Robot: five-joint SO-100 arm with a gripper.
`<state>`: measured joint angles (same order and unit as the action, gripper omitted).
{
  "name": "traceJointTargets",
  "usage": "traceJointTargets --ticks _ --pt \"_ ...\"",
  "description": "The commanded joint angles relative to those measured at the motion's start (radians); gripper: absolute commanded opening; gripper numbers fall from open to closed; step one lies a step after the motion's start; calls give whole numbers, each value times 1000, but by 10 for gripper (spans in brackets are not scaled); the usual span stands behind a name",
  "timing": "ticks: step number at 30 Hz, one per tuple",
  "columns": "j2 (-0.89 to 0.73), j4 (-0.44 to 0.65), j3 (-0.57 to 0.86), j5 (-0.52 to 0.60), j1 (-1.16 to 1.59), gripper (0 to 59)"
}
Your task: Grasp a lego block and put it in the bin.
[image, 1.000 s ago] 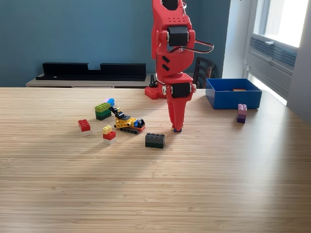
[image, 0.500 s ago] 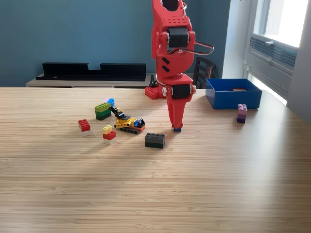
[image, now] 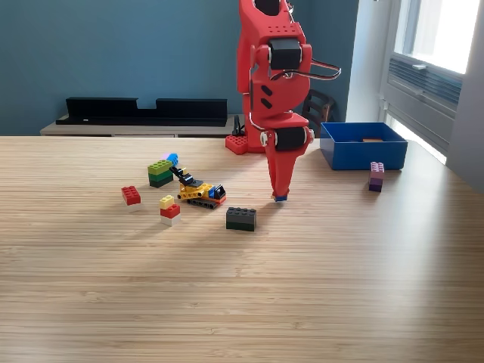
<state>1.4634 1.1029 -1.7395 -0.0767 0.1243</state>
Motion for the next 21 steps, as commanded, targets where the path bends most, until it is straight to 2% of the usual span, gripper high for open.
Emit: traceJointTargets --ticks 1,8,10,16,21 --pt "32 84 114 11 23 0" --pt "51 342 328 34 126 0" --pt "92 380 370 43 176 0" --pt "270 449 370 48 393 0" --pt "393 457 296 9 581 0"
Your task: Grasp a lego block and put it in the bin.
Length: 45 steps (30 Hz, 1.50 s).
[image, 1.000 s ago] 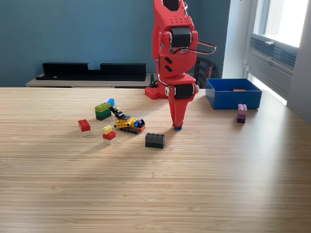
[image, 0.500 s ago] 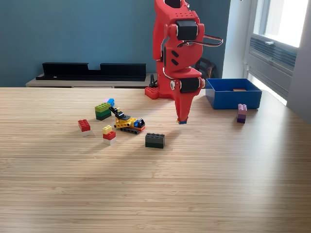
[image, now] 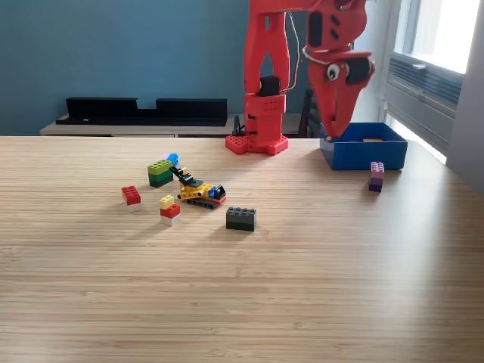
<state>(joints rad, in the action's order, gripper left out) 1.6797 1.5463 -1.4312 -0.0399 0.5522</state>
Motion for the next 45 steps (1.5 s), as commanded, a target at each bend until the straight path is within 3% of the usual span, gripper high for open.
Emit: traceJointTargets --ticks 1,10,23,34,35,39,42,45 --pt "193 14 -26 -35 192 0" --pt "209 9 -149 -98 529 0" --pt "198 -54 -138 -164 729 0" --pt "-94 -49 -57 -163 736 1" --pt "-109 -49 -49 -167 736 7" --pt "-140 -49 -12 -192 736 180" --pt "-143 -48 15 -196 733 207" --pt "-143 -32 49 -198 726 191"
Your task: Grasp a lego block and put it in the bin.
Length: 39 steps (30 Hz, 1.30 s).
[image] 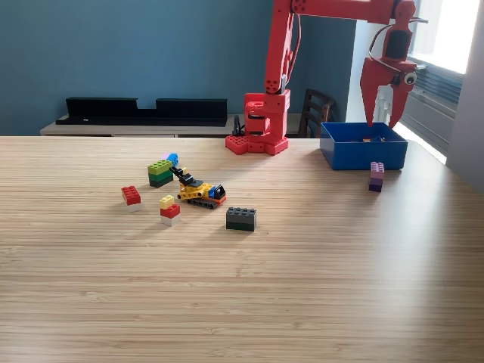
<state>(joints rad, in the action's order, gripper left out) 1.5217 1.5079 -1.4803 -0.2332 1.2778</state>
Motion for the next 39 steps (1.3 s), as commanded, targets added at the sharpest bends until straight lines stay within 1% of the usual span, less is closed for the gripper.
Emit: traceJointTargets --ticks 1,3,4,5,10,15,19,25,35,39 --pt "15 14 114 0 -6 168" --pt "15 32 149 9 -28 100" --pt "15 40 167 15 -43 43" --pt "17 44 181 25 -61 1" --pt "18 44 196 71 -207 1" --pt "23 44 175 121 -433 1" --pt "26 77 204 156 -647 1" --pt "26 67 201 146 -848 1" --pt "25 51 195 127 -923 1" --pt "25 23 172 123 -940 1"
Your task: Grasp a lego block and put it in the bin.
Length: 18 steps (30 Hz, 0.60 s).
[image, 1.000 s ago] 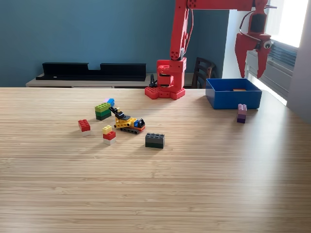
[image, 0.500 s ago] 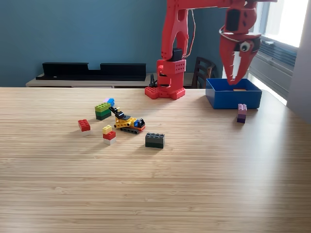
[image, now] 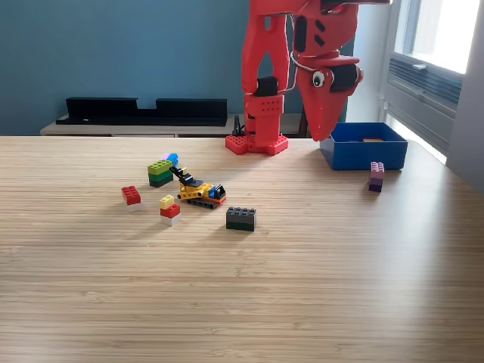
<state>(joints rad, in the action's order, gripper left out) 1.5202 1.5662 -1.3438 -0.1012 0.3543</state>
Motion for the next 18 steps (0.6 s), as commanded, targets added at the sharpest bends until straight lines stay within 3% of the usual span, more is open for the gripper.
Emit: traceJointTargets --ticks 1,18 --pt "26 -48 26 -9 -20 1" --pt "26 -150 -21 54 -123 1"
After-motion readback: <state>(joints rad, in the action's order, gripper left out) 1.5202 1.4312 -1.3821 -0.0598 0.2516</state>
